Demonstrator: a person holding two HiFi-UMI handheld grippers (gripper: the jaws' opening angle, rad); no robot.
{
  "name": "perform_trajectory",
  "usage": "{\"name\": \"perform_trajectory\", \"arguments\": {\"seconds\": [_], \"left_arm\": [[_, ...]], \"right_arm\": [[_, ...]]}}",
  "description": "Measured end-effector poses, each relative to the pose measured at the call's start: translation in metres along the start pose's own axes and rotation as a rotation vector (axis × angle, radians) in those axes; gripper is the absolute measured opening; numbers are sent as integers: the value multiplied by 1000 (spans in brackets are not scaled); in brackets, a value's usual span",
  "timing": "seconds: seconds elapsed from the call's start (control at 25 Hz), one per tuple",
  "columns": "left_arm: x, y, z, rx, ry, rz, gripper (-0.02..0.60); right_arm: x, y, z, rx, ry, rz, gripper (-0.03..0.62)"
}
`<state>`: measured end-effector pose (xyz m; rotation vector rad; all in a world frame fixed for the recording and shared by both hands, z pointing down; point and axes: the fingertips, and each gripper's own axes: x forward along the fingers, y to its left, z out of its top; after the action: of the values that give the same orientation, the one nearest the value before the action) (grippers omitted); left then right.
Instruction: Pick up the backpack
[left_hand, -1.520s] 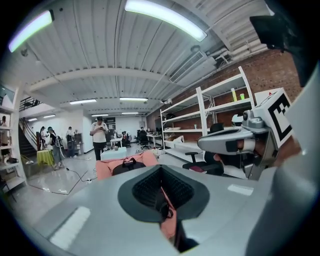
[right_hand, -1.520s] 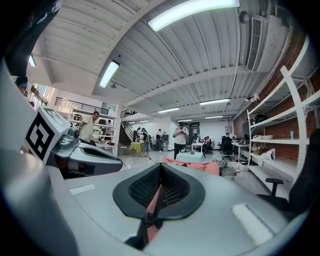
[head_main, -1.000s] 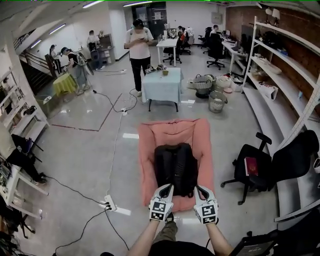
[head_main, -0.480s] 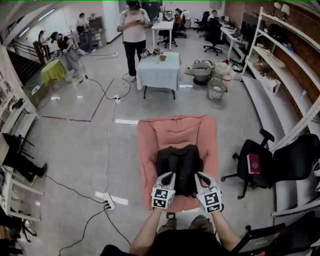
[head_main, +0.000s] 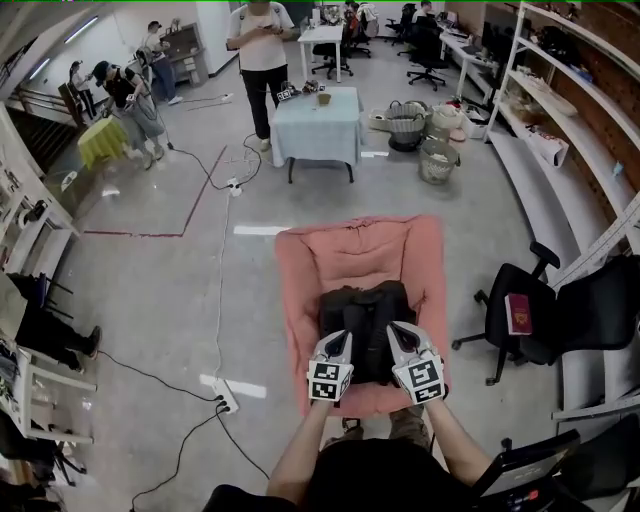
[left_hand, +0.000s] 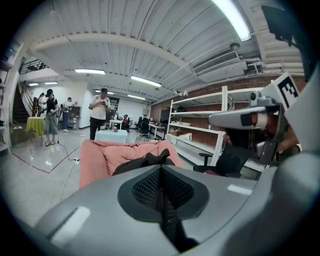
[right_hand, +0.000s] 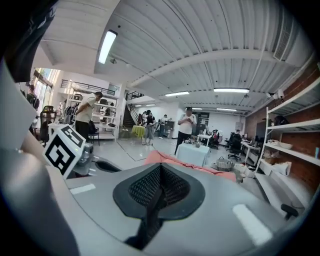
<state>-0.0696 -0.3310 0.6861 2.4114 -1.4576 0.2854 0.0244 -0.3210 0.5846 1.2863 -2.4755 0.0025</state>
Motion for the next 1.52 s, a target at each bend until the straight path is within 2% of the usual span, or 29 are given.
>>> {"name": "perform_trajectory", "arguments": {"seconds": [0.16,0.36,0.44,0.64,0.8,0.92,1.04,1.32,1.52], "left_arm": [[26,14,-13,28,52,56,3],[43,21,-32,-64,111,80,27],[49,23,-42,-77,141,82,44],[60,30,-54,-34,185,84,63],[69,41,-59,-127,204,91,78],[78,37,-65,-186,222,47,101],[84,33,-69,-219,225,23,103],[92,43,-75,-330,184,45,101],[95,52,-70,-310,168,46,118]], "right_arm": [[3,-5,8,-48,-12,32,14],[14,-12,1,-39,22,44,14],[18,-9,-3,-44,36,59,14],[22,-7,-10,-45,51,77,14],[26,-15,-9,-49,50,65,14],[28,-19,-9,-50,52,59,14],[27,-26,-4,-33,44,50,14],[27,-30,-6,-44,61,51,14],[27,-27,-6,-61,63,65,14]]}}
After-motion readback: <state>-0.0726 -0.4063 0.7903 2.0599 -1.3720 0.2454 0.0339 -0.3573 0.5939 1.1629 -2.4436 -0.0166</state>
